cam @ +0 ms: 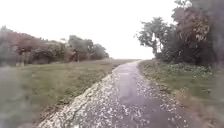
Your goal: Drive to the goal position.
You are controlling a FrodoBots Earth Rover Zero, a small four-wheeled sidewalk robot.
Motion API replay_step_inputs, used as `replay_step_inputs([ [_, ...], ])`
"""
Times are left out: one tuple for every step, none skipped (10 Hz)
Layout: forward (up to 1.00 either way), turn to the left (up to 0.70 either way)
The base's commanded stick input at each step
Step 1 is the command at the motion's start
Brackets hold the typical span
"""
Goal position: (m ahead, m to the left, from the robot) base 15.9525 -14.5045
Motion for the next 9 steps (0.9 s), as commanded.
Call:
replay_step_inputs([
  [1.00, 0.00],
  [1.00, 0.00],
  [1.00, 0.00],
  [1.00, 0.00],
  [1.00, 0.00],
  [1.00, -0.39],
  [1.00, -0.36],
  [1.00, 0.00],
  [1.00, 0.00],
])
